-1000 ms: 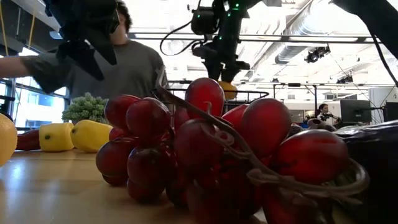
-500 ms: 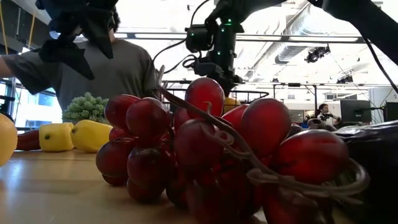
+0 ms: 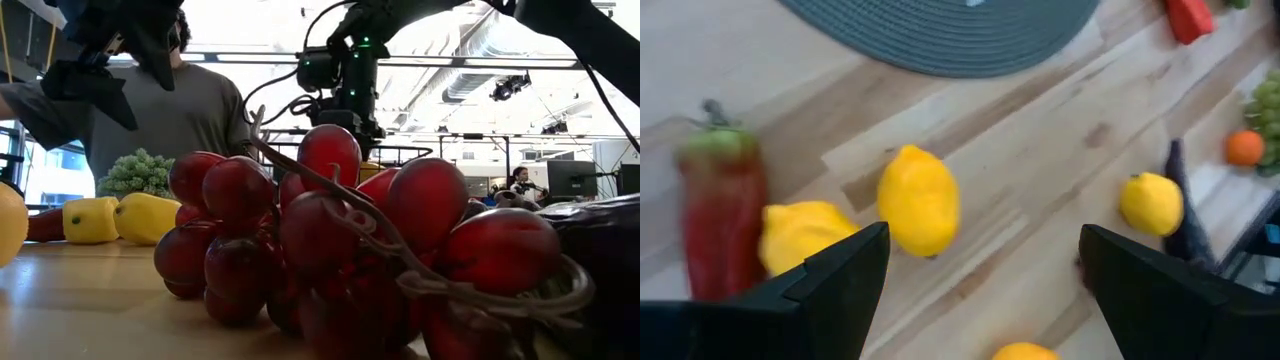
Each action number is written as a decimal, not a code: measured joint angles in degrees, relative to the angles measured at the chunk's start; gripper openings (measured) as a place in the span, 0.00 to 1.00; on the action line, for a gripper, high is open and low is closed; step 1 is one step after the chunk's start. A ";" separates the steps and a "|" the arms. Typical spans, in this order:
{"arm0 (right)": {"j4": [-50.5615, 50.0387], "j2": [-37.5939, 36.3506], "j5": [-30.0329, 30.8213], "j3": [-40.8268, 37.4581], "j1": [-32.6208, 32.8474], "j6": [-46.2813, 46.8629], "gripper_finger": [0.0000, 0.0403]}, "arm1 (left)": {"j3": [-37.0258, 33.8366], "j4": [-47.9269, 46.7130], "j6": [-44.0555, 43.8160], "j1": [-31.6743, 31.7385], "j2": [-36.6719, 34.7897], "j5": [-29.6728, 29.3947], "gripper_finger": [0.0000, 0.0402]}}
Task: Build produce basket
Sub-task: Put the yellow mango into the black wire basket, then put the middle left yellow lemon into the black wire basket
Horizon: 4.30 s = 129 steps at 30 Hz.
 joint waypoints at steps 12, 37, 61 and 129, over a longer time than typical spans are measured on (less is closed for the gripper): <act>-4.97 0.00 0.69 6.23 -0.22 1.56 0.70 | -0.01 3.78 -4.82 -3.44 4.70 -1.64 0.78; -8.13 -0.09 0.69 14.32 -0.59 1.54 0.70 | 0.04 7.62 -1.36 -3.17 22.32 -3.49 0.78; -9.79 -0.09 0.67 14.27 -0.59 1.54 0.70 | 0.03 10.56 11.36 3.73 26.07 -6.37 0.71; -19.39 -4.57 11.64 21.18 -4.00 20.46 0.70 | 0.03 36.18 59.93 33.93 6.87 2.77 0.36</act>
